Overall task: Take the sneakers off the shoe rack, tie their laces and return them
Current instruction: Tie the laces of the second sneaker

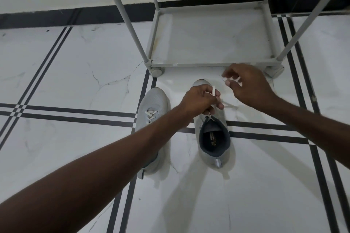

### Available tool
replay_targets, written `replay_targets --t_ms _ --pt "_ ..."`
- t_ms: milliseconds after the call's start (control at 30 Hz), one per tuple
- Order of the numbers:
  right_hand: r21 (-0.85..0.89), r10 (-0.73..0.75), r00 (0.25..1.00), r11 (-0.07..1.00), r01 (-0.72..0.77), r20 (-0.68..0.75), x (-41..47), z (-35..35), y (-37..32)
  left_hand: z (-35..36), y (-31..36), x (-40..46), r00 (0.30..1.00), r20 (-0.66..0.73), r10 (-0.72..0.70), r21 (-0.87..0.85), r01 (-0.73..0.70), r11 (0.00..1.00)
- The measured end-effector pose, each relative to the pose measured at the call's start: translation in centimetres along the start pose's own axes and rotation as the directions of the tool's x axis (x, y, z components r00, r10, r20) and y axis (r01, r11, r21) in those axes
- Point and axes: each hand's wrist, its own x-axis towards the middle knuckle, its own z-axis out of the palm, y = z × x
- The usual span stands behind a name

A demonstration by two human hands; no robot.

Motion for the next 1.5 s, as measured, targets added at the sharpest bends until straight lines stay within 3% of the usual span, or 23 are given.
replay_targets --t_ms 67,133,267,367,433,500,600,700,767,833,900,967,1033,1100,1200,1267,1333,1367,1433,1500 --pt "0.263 0.155 0.957 0.939 -0.22 0.245 -0.7 0.6 -0.3 -0.7 0.3 0.0 1.0 0.014 -0.006 -0.035 0.007 0.999" --pt "0.372 0.212 0.875 0.843 -0.389 0.436 -1.5 0.9 -0.8 -1.5 0.6 0.1 1.0 0.017 0.006 -0.052 -0.005 0.999" --pt "0.333 0.144 0.842 0.873 -0.355 0.521 -2.0 0.4 -1.2 -3.3 0.8 0.2 0.997 0.033 0.075 -0.025 -0.074 0.997" --pt "0.34 0.054 0.751 0.869 -0.36 0.658 -2.1 0.0 -1.7 -4.3 0.8 0.4 0.977 0.084 0.194 0.207 -0.207 0.956" --pt "0.289 0.057 0.699 0.884 -0.367 0.713 -2.1 0.2 -2.0 -4.4 0.7 0.6 0.945 0.103 0.311 0.484 -0.321 0.814" --pt "0.24 0.115 0.748 0.906 -0.348 0.653 -2.0 0.8 -2.1 -3.7 0.4 0.7 0.881 0.154 0.448 0.702 -0.417 0.578" --pt "0.171 0.193 0.885 0.943 -0.287 0.423 -1.5 1.8 -1.9 -2.5 -0.5 1.0 0.788 0.234 0.569 0.837 -0.461 0.294" --pt "0.359 0.235 0.88 0.846 -0.394 0.413 -0.8 2.7 -1.8 -1.8 -0.9 1.2 0.718 0.274 0.64 0.876 -0.46 0.142" --pt "0.571 0.2 0.836 0.648 -0.504 0.51 -0.5 2.9 -2.1 -1.4 -1.0 1.0 0.684 0.27 0.678 0.868 -0.478 0.137" --pt "0.643 0.167 0.786 0.488 -0.59 0.595 -0.2 3.0 -2.2 -1.2 -1.1 0.7 0.667 0.272 0.693 0.868 -0.481 0.123" --pt "0.63 0.179 0.751 0.441 -0.639 0.636 -0.3 3.3 -1.9 -1.3 -1.6 0.8 0.66 0.257 0.706 0.876 -0.468 0.117" --pt "0.59 0.218 0.77 0.529 -0.61 0.6 -0.4 3.5 -1.6 -1.2 -1.8 0.9 0.665 0.187 0.723 0.876 -0.446 0.183" --pt "0.492 0.257 0.849 0.722 -0.486 0.461 -0.3 3.5 -1.4 -1.0 -1.7 0.7 0.676 0.058 0.735 0.849 -0.42 0.32" --pt "0.502 0.334 0.878 0.726 -0.471 0.342 -0.1 3.4 -1.2 -1.3 -1.6 0.4 0.729 -0.117 0.675 0.771 -0.362 0.524" --pt "0.581 0.413 0.812 0.568 -0.583 0.412 0.0 2.7 0.0 -2.9 -2.0 -0.3 0.898 -0.309 0.312 0.45 -0.151 0.88" --pt "0.491 0.388 0.795 0.634 -0.598 0.467 -0.1 1.8 1.3 -4.2 -2.7 -0.8 0.946 -0.324 0.016 0.18 0.045 0.983" --pt "0.17 0.305 0.853 0.898 -0.406 0.424 -0.5 0.5 2.6 -5.6 -3.6 -0.9 0.929 -0.339 -0.15 0.067 0.183 0.981" --pt "-0.015 0.241 0.882 0.966 -0.257 0.405 -0.6 0.0 3.1 -6.0 -3.9 -0.9 0.919 -0.351 -0.18 0.098 0.227 0.969" --pt "-0.193 0.177 0.886 0.976 -0.102 0.429 -1.1 -0.4 3.6 -6.5 -4.5 -0.6 0.923 -0.378 -0.073 0.459 0.255 0.851" --pt "-0.236 0.194 0.863 0.968 -0.09 0.466 -1.5 0.1 3.4 -5.6 -4.4 -0.8 0.94 -0.3 0.161 0.75 0.128 0.649"
